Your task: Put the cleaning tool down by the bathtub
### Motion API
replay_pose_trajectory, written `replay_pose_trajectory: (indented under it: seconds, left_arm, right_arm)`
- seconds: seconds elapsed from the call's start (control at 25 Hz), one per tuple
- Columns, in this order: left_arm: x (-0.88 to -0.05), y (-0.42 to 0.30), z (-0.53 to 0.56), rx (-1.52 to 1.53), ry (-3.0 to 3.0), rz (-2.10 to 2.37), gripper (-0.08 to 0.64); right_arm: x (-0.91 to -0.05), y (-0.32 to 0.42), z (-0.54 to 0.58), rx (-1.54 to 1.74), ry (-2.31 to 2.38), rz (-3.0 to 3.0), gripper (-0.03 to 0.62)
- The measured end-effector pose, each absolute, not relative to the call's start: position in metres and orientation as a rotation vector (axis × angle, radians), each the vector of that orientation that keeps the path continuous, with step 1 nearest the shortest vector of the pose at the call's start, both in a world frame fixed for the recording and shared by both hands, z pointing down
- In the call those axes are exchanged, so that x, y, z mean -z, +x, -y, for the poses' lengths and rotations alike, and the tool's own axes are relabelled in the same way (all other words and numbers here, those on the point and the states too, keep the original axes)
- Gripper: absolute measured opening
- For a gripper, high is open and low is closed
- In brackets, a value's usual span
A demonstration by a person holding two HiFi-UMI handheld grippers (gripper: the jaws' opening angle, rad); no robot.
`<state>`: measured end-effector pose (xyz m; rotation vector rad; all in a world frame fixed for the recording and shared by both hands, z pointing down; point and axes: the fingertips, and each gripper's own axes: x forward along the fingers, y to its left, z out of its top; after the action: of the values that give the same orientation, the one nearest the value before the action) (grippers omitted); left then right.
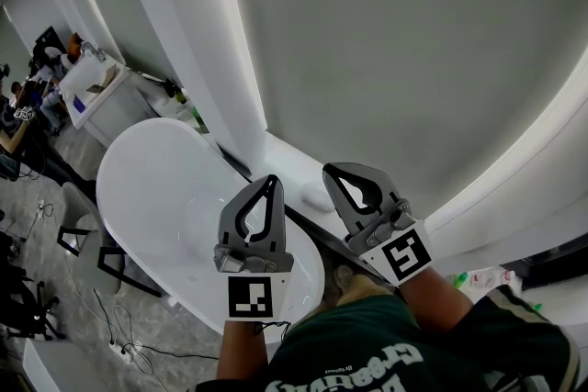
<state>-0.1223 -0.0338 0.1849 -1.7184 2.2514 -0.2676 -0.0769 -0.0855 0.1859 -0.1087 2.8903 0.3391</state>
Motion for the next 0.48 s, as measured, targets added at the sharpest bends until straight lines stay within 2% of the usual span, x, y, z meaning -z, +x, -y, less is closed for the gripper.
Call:
replay_pose_trajectory:
  seconds: [0.48]
  left_arm:
    - [-0.183, -0.13, 0.022, 0.259, -1.701, -2.268, 0.006]
  right_arm:
    - [-0.181, -0.084, 0.074, -0.4, -0.089, -2.891, 0.015]
